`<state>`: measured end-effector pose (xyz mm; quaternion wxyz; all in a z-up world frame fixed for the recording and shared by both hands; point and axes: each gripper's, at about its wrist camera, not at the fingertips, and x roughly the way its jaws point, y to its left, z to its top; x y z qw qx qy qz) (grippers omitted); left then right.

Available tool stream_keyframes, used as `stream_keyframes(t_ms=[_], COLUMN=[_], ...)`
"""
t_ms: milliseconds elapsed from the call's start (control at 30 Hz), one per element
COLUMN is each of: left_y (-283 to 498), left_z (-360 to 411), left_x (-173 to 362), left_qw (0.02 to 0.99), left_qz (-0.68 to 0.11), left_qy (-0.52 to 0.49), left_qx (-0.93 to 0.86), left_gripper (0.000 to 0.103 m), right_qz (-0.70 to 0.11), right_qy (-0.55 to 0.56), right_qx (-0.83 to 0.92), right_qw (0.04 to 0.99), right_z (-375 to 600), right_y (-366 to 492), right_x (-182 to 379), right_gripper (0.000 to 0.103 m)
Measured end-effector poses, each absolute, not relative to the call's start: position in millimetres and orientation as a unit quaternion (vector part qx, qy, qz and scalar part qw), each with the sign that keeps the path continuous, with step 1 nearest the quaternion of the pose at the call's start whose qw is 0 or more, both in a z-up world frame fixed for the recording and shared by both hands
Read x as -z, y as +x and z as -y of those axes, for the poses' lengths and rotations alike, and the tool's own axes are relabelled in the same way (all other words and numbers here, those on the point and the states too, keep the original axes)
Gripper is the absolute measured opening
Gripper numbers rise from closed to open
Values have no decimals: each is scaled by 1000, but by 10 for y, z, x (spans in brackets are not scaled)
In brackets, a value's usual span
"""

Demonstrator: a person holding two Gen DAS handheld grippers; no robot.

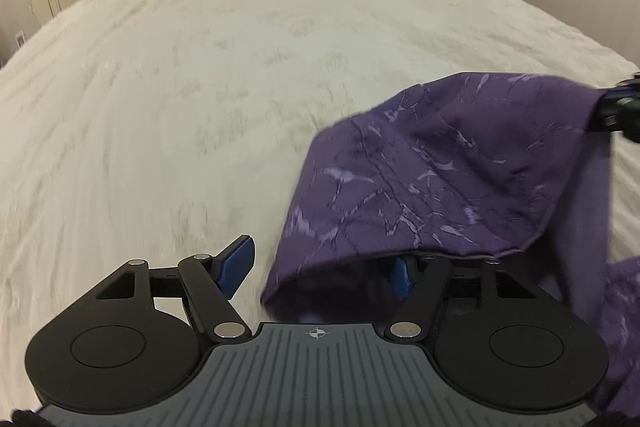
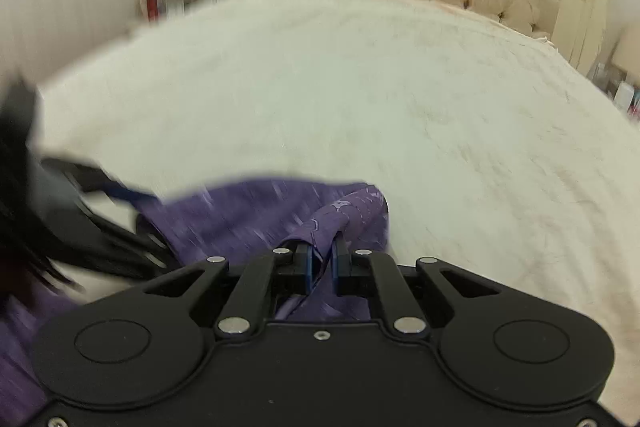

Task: Fold large clothes
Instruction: 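Grasp the jacket hood with the right tool and lift it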

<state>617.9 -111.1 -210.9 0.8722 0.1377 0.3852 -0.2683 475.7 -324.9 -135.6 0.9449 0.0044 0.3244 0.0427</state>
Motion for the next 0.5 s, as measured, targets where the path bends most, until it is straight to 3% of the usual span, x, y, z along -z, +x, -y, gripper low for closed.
stream_keyframes(t_ms=[33,67,100,167,267,367,433,467,500], left_y=[6174,6159,6131,6051,5950,5861,5832,5829,5824], left_z=[1078,1013,925,681,402,485,600,633,657], left_x=[2065,2004,1932,1802,1807,2019,2238,2340,2435], left_qw=[877,886,902,927,931,917,893,880,866], left_qz=[-370,-353,-333,-301,-307,-342,-375,-391,-407], left_qy=[123,100,74,12,-38,58,141,173,202], left_qx=[281,285,267,221,195,197,204,207,208], left_gripper=[37,11,9,9,21,24,34,45,50], right_qz=[-317,-313,-312,-316,-331,-363,-399,-417,-432], right_qy=[20,32,40,49,53,37,35,49,62], right_qx=[-49,-50,-48,-43,-32,-15,11,21,32], right_qw=[947,948,948,947,942,931,916,908,899], right_z=[3282,3317,3351,3440,3573,3616,3696,3759,3829], right_y=[4730,4688,4655,4595,4543,4595,4668,4704,4723], right_x=[1328,1310,1310,1356,1496,1719,1933,2043,2139], right_gripper=[14,14,14,14,17,17,19,31,43])
